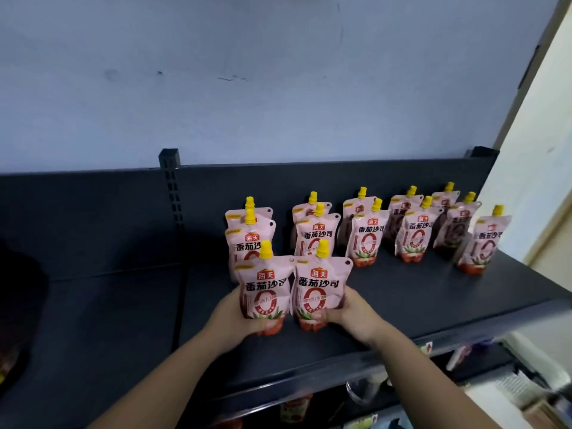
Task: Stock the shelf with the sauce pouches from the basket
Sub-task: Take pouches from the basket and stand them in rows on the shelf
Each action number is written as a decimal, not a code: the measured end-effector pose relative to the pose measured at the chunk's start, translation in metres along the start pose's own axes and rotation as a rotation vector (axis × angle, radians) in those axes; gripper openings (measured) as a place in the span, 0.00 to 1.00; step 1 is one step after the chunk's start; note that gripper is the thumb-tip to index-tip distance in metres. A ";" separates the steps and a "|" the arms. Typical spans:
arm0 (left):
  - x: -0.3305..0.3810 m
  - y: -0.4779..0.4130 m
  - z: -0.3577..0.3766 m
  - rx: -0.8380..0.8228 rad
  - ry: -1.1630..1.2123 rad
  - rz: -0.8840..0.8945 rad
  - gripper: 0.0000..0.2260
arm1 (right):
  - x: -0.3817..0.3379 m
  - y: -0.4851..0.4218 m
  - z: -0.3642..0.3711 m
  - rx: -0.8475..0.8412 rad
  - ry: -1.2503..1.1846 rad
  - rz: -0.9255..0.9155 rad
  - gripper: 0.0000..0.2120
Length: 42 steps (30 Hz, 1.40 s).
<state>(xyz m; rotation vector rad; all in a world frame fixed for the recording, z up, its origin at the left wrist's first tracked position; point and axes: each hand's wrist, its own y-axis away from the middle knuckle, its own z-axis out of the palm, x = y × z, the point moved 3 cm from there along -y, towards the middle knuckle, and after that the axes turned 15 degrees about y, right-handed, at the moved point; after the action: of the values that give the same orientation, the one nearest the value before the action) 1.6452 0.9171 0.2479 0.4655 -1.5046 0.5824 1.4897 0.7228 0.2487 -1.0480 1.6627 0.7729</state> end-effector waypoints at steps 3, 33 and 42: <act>0.001 -0.007 -0.004 0.059 -0.014 0.023 0.24 | -0.001 -0.013 -0.008 0.038 0.022 -0.006 0.20; 0.007 0.000 -0.002 0.183 0.149 -0.041 0.22 | 0.001 -0.013 -0.098 0.384 0.244 -0.095 0.08; 0.062 0.001 0.014 0.084 0.668 -0.019 0.37 | -0.098 0.002 0.003 -0.034 0.526 -0.510 0.18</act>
<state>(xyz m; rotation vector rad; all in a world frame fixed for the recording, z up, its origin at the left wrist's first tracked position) 1.6327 0.9135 0.3099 0.3039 -0.8409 0.7017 1.5027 0.7530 0.3406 -1.7162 1.6874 0.1935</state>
